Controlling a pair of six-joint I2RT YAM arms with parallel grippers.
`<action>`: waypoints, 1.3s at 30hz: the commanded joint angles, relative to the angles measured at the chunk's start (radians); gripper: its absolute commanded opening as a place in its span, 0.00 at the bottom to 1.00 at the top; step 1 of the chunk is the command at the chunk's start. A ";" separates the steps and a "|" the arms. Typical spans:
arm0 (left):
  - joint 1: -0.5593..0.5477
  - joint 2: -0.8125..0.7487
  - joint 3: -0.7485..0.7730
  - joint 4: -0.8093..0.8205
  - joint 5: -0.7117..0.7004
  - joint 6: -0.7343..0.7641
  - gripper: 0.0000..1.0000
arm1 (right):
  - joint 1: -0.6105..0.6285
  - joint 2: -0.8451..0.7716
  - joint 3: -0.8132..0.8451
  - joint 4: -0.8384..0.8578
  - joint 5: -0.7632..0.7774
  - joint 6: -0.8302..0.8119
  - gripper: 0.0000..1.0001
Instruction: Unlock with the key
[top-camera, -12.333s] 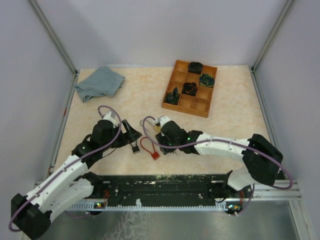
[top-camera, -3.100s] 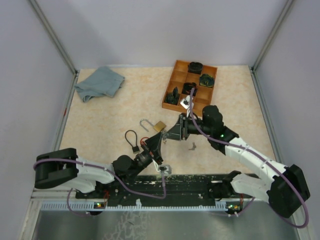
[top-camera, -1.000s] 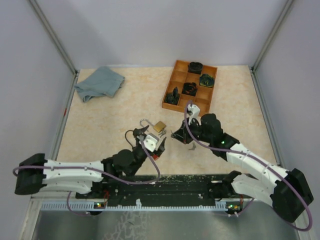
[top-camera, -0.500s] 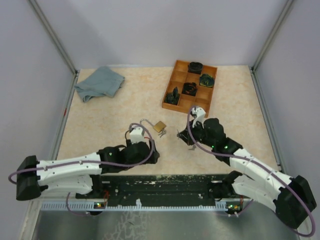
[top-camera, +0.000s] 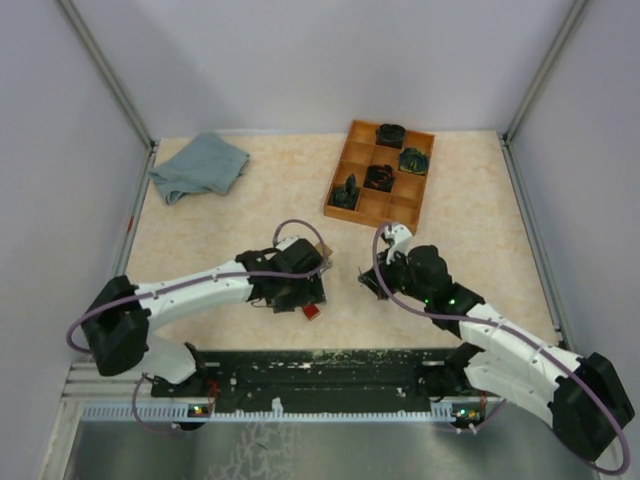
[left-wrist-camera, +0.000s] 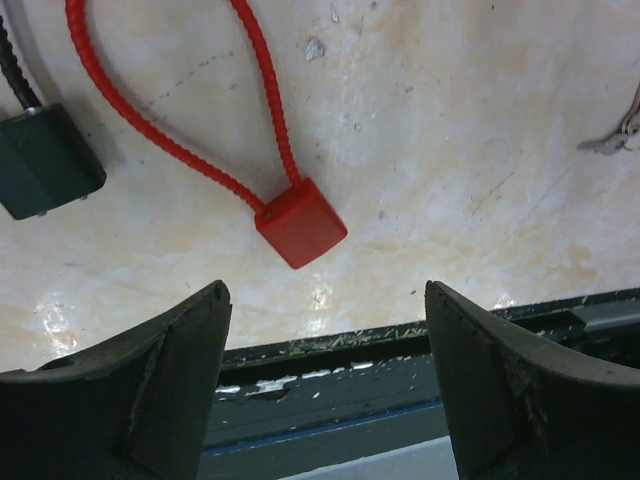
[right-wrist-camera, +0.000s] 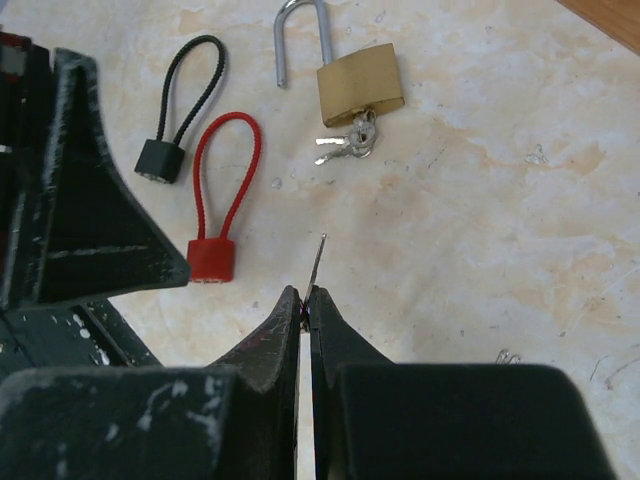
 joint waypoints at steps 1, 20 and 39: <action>0.021 0.114 0.107 -0.145 0.011 -0.044 0.84 | 0.000 -0.053 -0.011 0.064 0.020 -0.034 0.00; 0.114 0.352 0.187 -0.137 0.132 -0.081 0.60 | 0.001 -0.106 -0.058 0.088 -0.014 -0.050 0.00; 0.152 0.308 0.210 -0.181 0.184 -0.091 0.22 | 0.007 -0.085 -0.054 0.142 -0.088 -0.012 0.00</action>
